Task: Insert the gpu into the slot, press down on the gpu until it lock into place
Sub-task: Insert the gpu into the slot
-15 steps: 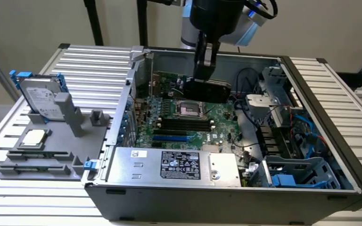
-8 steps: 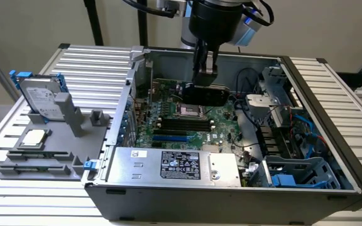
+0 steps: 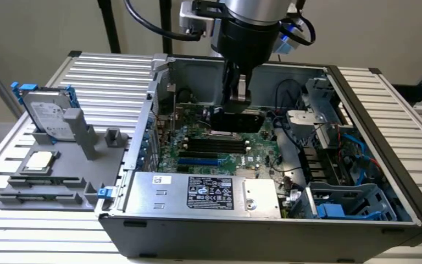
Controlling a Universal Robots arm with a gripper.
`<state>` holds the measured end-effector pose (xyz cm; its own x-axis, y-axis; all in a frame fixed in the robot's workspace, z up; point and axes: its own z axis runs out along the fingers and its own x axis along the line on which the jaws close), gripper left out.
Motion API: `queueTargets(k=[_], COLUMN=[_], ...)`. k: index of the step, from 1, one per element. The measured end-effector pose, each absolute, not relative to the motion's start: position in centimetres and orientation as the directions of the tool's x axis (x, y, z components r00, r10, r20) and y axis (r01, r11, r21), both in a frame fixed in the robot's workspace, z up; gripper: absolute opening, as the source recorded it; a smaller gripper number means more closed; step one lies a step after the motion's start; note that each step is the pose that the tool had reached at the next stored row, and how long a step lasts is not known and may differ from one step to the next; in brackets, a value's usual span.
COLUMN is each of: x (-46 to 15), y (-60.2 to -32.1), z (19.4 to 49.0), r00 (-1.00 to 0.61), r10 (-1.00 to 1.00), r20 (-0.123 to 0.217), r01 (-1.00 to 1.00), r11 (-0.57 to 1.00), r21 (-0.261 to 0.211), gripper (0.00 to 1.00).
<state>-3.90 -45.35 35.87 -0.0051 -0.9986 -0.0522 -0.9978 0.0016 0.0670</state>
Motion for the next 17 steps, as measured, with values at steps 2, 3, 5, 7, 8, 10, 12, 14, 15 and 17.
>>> queueTargets(k=[2,3,5,7,8,10,12,14,15,17], x=[-4.1,-4.2,-4.4,-4.6,-4.6,-4.7,-5.0,-5.6,-5.9,-6.5], y=[-45.6,-45.7,-45.7,-45.7,-45.7,-45.7,-45.7,-45.7,-45.7,-45.7], z=[35.5,35.3,35.0,34.6,34.4,34.0,33.7,33.3,33.1,32.8], r00=[-0.005,-0.005,-0.009,-0.019,-0.026,-0.042,-0.052,-0.053,-0.054,-0.056], r10=[-0.999,-0.999,-0.998,-0.998,-0.998,-0.998,-0.997,-0.997,-0.997,-0.997], r20=[-0.054,-0.054,-0.054,-0.054,-0.054,-0.054,-0.054,-0.054,-0.054,-0.054], r01=[-0.998,-0.998,-0.998,-0.998,-0.998,-0.997,-0.997,-0.997,-0.997,-0.996], r11=[0.001,0.002,0.006,0.015,0.022,0.039,0.048,0.05,0.05,0.052], r21=[0.067,0.067,0.067,0.067,0.067,0.067,0.067,0.066,0.066,0.066], gripper=[0.26,0.26,0.26,0.26,0.26,0.26,0.26,0.26,0.26,0.26])
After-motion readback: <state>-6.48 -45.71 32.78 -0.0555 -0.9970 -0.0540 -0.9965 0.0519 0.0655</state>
